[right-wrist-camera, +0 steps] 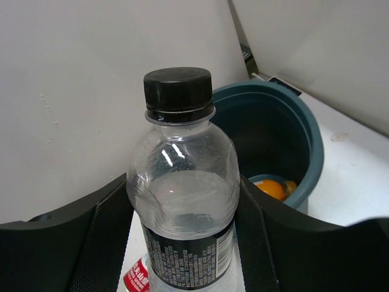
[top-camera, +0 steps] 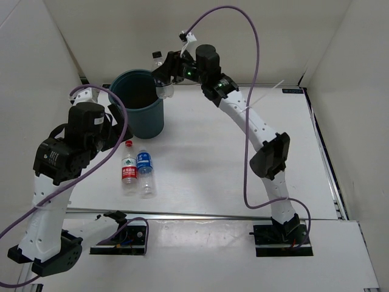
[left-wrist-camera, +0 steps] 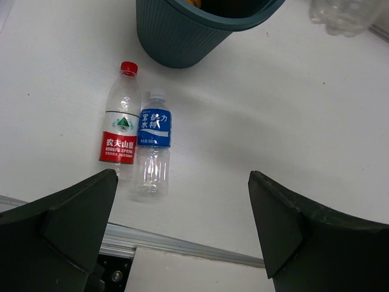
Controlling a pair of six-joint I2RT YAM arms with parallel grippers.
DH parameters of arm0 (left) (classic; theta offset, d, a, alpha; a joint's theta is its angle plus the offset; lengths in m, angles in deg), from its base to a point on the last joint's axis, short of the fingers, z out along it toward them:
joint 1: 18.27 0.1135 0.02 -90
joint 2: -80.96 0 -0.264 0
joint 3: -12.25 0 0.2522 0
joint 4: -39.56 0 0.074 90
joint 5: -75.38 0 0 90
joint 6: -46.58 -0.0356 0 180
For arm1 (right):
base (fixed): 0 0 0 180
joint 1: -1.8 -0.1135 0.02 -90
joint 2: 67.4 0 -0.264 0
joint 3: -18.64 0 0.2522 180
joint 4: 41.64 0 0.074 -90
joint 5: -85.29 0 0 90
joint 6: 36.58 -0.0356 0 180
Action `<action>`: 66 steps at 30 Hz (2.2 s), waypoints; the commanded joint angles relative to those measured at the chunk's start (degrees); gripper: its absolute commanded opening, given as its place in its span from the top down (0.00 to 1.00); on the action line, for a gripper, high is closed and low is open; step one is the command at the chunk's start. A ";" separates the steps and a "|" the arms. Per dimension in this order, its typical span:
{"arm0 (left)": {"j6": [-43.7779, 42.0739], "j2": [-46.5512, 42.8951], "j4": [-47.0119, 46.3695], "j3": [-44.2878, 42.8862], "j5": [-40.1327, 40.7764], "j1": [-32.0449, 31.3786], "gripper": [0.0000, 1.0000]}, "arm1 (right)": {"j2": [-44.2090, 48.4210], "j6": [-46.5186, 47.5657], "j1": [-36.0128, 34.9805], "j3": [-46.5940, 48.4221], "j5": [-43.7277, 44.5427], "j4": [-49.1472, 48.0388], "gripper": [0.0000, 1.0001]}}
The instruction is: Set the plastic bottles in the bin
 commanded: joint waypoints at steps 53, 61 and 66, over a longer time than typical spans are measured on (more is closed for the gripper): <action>-1.38 -3.88 4.33 -4.71 1.05 -0.20 0.00 | -17.68 -3.71 -1.64 6.32 5.87 -38.38 0.07; -1.99 -3.89 4.33 -4.71 4.02 -0.20 0.00 | -13.73 -1.35 -1.64 6.32 8.23 -37.69 0.01; -1.99 -3.89 3.20 -5.24 8.95 -0.20 0.00 | -0.32 0.32 -1.64 -1.73 15.87 -25.87 0.01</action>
